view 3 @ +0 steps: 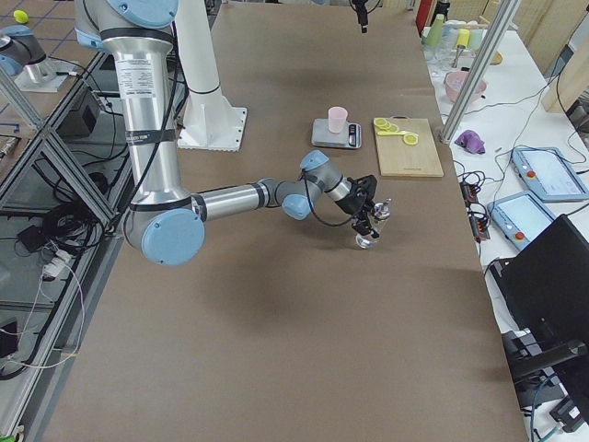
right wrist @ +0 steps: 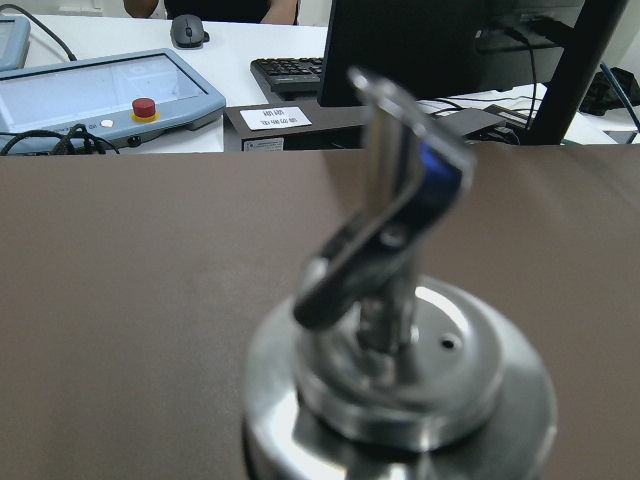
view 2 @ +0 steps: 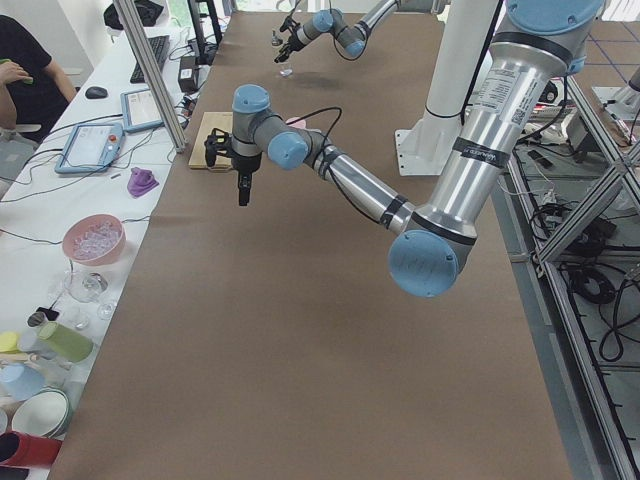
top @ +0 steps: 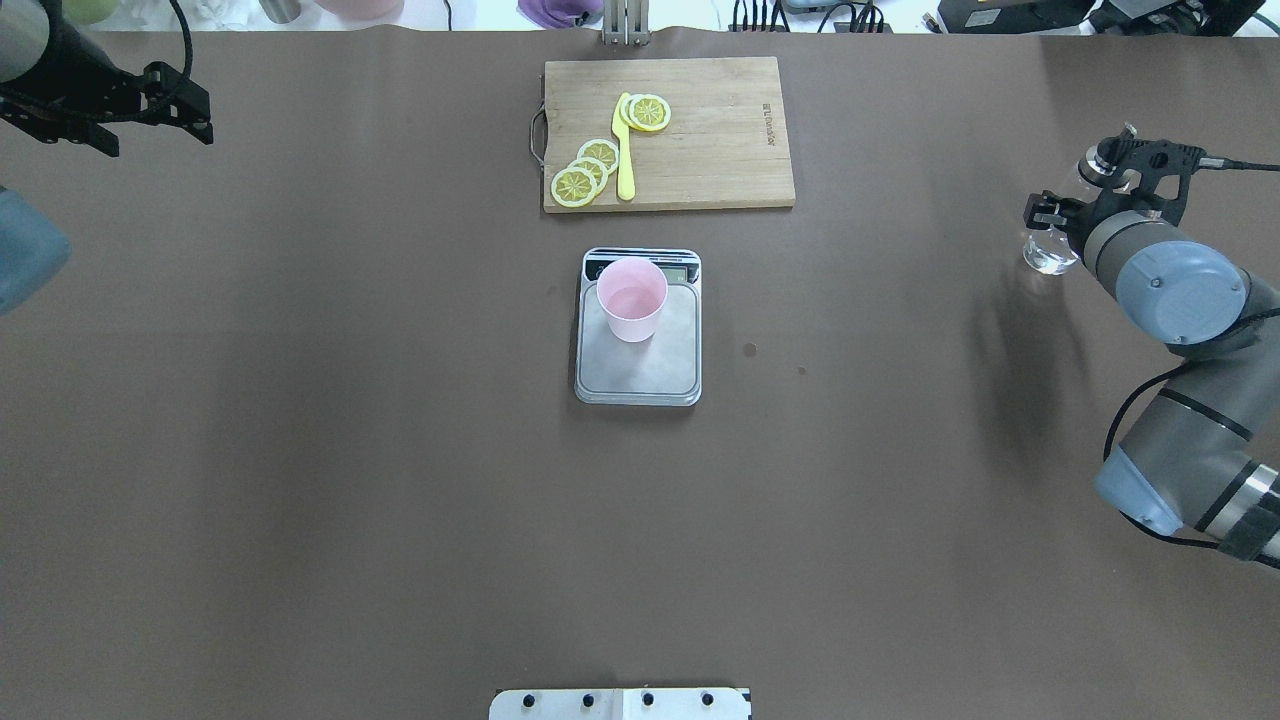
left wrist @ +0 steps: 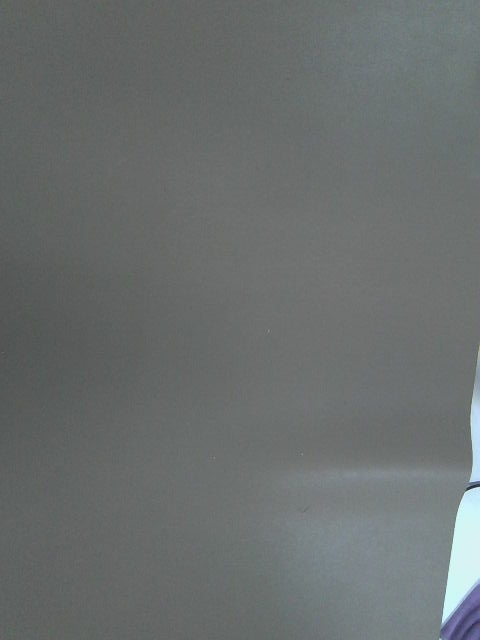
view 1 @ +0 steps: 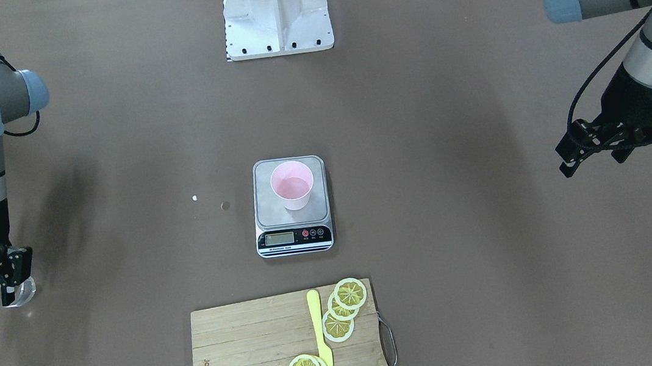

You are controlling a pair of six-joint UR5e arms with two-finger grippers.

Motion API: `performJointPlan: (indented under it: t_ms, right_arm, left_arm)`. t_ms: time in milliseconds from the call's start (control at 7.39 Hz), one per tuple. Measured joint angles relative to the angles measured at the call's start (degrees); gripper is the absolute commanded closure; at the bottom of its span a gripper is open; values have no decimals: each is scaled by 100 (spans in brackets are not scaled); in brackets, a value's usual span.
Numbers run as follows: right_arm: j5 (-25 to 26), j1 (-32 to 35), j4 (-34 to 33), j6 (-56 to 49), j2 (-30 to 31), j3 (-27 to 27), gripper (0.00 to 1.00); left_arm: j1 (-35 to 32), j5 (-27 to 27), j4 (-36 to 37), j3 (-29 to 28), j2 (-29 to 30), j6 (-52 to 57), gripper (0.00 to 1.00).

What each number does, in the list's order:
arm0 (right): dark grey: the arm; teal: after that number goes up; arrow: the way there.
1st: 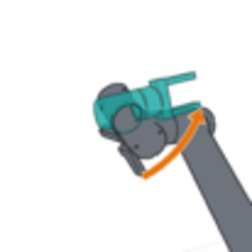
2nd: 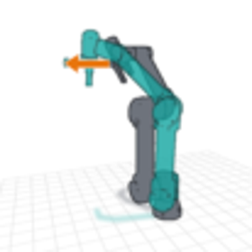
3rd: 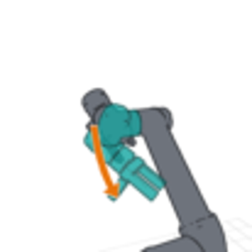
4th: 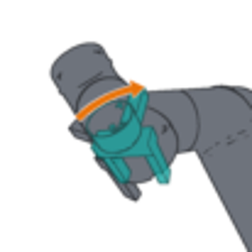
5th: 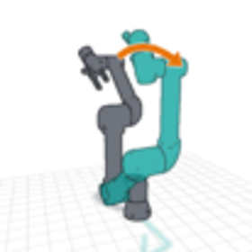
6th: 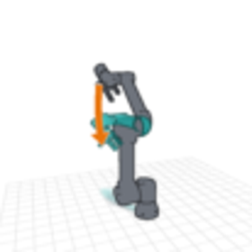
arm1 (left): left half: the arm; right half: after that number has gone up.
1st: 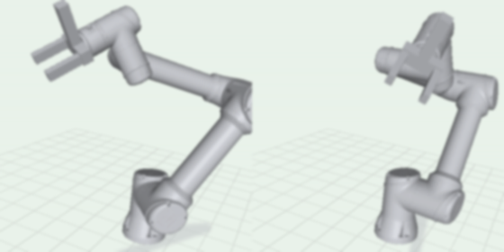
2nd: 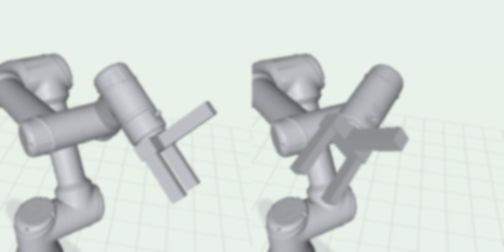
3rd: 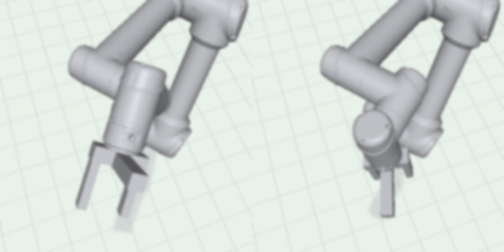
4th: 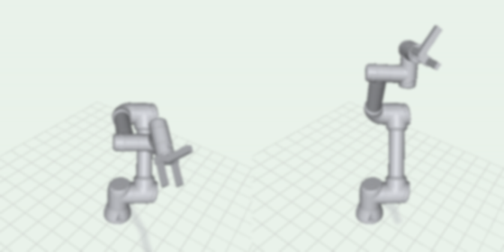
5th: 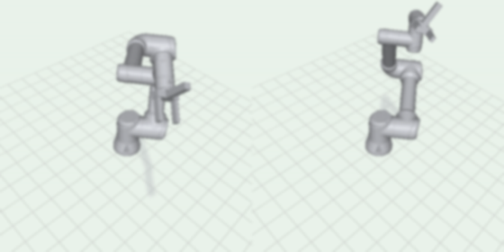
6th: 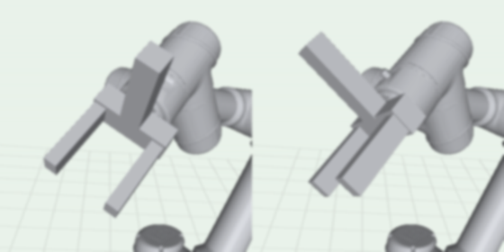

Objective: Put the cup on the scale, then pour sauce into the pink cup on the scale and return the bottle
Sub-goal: 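Lower the glass bottle onto the table beside the right arm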

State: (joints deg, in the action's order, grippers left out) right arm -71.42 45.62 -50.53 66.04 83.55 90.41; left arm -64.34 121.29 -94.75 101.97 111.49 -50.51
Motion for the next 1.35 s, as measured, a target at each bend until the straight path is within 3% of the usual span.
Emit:
performJointPlan:
  t_ms: [541, 812, 1083, 1218, 1353]
  right_arm:
    - [60, -104, 16, -11, 92, -6, 99]
    - [44, -123, 16, -25, 132, -2, 42]
    - [51, -155, 10, -29, 141, -1, 20]
    - [57, -172, 4, -30, 142, -2, 1]
    - [38, -190, -7, -32, 143, -7, 0]
  left_arm:
    - [-1, -27, -8, 13, -18, 6, 1]
    - [0, -95, -9, 16, -18, 6, 1]
    - [0, -112, -9, 12, -21, 8, 1]
    - [0, -113, -9, 2, -22, 9, 1]
    - [3, -114, -9, -8, -21, 2, 1]
